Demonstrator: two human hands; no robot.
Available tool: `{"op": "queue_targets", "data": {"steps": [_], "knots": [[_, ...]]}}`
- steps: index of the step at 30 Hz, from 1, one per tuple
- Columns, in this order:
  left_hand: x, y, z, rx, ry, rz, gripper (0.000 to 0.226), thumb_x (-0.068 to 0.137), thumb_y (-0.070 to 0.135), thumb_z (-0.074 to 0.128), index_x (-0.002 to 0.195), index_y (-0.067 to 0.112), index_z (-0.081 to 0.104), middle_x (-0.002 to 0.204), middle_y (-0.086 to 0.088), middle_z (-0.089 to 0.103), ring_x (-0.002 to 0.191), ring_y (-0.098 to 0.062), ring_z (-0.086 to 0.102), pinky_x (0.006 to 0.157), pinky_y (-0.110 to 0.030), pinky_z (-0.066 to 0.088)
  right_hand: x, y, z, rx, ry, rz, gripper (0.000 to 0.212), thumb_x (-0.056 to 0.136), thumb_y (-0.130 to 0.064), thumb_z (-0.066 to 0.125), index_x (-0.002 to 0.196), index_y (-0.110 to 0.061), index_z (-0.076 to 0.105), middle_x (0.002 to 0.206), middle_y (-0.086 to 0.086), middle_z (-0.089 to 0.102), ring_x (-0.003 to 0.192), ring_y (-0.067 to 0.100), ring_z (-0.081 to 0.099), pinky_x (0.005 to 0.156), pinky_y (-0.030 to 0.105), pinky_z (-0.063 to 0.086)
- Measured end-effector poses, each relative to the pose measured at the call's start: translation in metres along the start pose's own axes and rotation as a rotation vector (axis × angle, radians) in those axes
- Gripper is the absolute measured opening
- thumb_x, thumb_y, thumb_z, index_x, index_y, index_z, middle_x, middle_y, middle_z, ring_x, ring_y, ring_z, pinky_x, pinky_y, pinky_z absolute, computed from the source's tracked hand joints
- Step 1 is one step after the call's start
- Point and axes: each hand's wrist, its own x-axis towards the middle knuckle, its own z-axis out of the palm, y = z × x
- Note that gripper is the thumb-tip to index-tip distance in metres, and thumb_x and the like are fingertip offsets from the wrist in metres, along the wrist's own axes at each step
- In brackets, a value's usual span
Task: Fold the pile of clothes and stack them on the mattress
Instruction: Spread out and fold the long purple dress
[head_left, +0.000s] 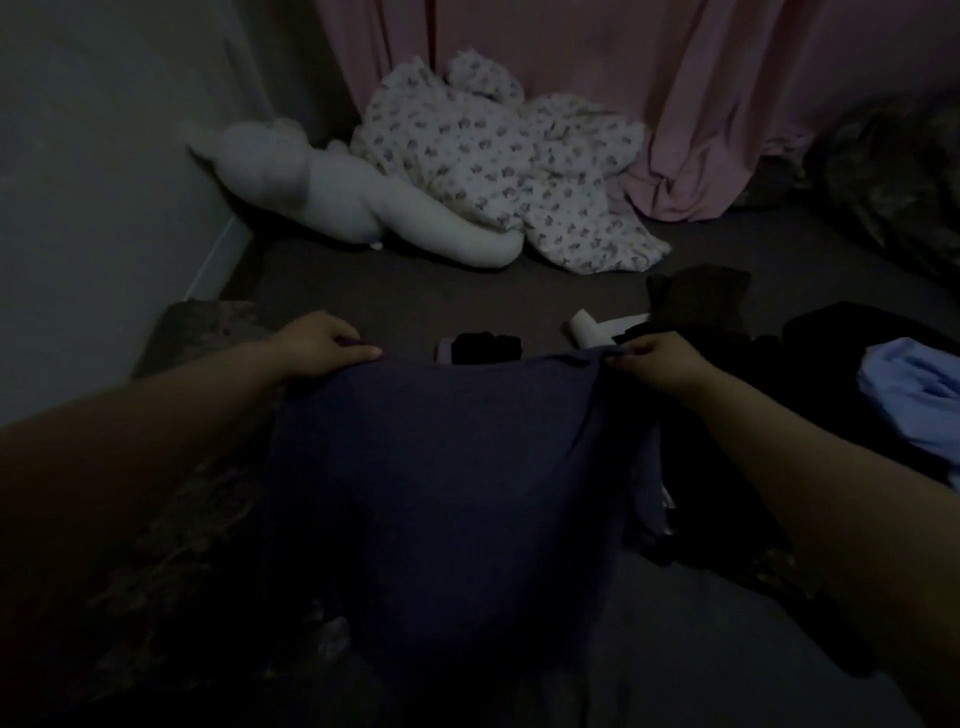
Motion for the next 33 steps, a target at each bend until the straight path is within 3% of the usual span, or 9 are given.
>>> {"op": "queue_targets", "data": {"steps": [7, 11, 15, 21, 24, 26, 28, 30, 33], "knots": [[0.101, -0.064, 0.139, 0.079, 0.181, -0.123, 0.034, 0.088, 0.037, 0.062, 0.097, 0.006, 0.071, 0.105, -0.019, 0.065, 0.099, -0.033, 0.061, 0.073, -0.03, 0.041, 0.119, 0.085, 0.118, -0.042, 0.119, 0.03, 0.025, 0.086, -0.016, 0.067, 0.097, 0.007, 0.068, 0.087, 0.016, 0.063, 0.081, 0.025, 0.058, 0.077, 0.033, 0.048], [0.137, -0.076, 0.188, -0.206, 0.174, -0.204, 0.026, 0.09, 0.019, 0.061, 0.096, -0.005, 0.069, 0.087, -0.023, 0.069, 0.059, -0.009, 0.067, 0.049, -0.02, 0.044, 0.157, 0.105, 0.143, -0.113, 0.127, 0.086, 0.029, 0.085, -0.031, 0.067, 0.095, -0.004, 0.069, 0.1, 0.012, 0.064, 0.101, 0.032, 0.057, 0.094, 0.043, 0.048], [0.165, -0.08, 0.201, -0.249, 0.348, -0.23, 0.028, 0.092, 0.017, 0.057, 0.101, -0.007, 0.068, 0.107, -0.025, 0.066, 0.104, -0.031, 0.061, 0.086, -0.029, 0.039, 0.18, 0.099, 0.149, -0.468, 0.129, 0.006, 0.034, 0.086, -0.04, 0.064, 0.108, -0.014, 0.069, 0.115, 0.015, 0.064, 0.11, 0.036, 0.054, 0.092, 0.04, 0.048], [0.191, -0.083, 0.219, -0.341, 0.354, -0.264, 0.032, 0.093, 0.011, 0.051, 0.115, -0.011, 0.06, 0.119, -0.029, 0.059, 0.112, -0.037, 0.055, 0.093, -0.033, 0.035, 0.202, 0.092, 0.16, 0.044, 0.054, 0.111, 0.023, 0.087, -0.013, 0.067, 0.101, 0.005, 0.064, 0.098, 0.018, 0.066, 0.068, 0.022, 0.061, 0.061, 0.021, 0.053], [0.185, -0.076, 0.252, -0.325, 0.327, -0.281, 0.052, 0.089, 0.013, 0.053, 0.134, -0.01, 0.041, 0.141, -0.028, 0.038, 0.133, -0.037, 0.036, 0.107, -0.033, 0.025, 0.202, 0.103, 0.169, 0.187, -0.077, 0.153, 0.056, 0.087, -0.003, 0.062, 0.138, -0.002, 0.038, 0.127, 0.021, 0.053, 0.108, 0.036, 0.059, 0.081, 0.034, 0.053], [0.163, -0.054, 0.287, -0.291, 0.379, -0.246, 0.057, 0.089, 0.011, 0.054, 0.141, -0.002, 0.034, 0.15, -0.025, 0.025, 0.139, -0.037, 0.024, 0.114, -0.037, 0.02, 0.196, 0.119, 0.164, 0.009, -0.026, 0.074, 0.051, 0.091, -0.009, 0.057, 0.139, -0.005, 0.038, 0.133, 0.02, 0.051, 0.117, 0.036, 0.054, 0.089, 0.037, 0.049], [0.124, -0.017, 0.327, -0.224, 0.413, -0.1, 0.05, 0.088, 0.018, 0.049, 0.136, 0.005, 0.044, 0.147, -0.021, 0.034, 0.135, -0.037, 0.034, 0.11, -0.045, 0.032, 0.184, 0.144, 0.149, -0.223, 0.051, 0.02, 0.033, 0.092, -0.017, 0.057, 0.12, 0.001, 0.057, 0.121, 0.023, 0.06, 0.113, 0.037, 0.056, 0.092, 0.038, 0.045], [0.081, 0.027, 0.361, -0.198, 0.32, 0.1, 0.048, 0.083, 0.028, 0.044, 0.128, 0.014, 0.053, 0.141, -0.015, 0.045, 0.13, -0.032, 0.043, 0.103, -0.047, 0.04, 0.162, 0.17, 0.129, -0.363, 0.048, 0.039, 0.028, 0.093, -0.028, 0.057, 0.09, -0.001, 0.066, 0.1, 0.025, 0.066, 0.099, 0.039, 0.062, 0.08, 0.038, 0.047], [0.043, 0.077, 0.397, -0.259, 0.142, 0.249, 0.052, 0.08, 0.035, 0.044, 0.131, 0.024, 0.045, 0.145, -0.006, 0.043, 0.133, -0.021, 0.033, 0.106, -0.04, 0.037, 0.119, 0.198, 0.116, -0.61, -0.029, 0.127, 0.042, 0.091, -0.047, 0.054, 0.093, -0.006, 0.065, 0.103, 0.017, 0.064, 0.099, 0.035, 0.061, 0.078, 0.036, 0.047]]}}
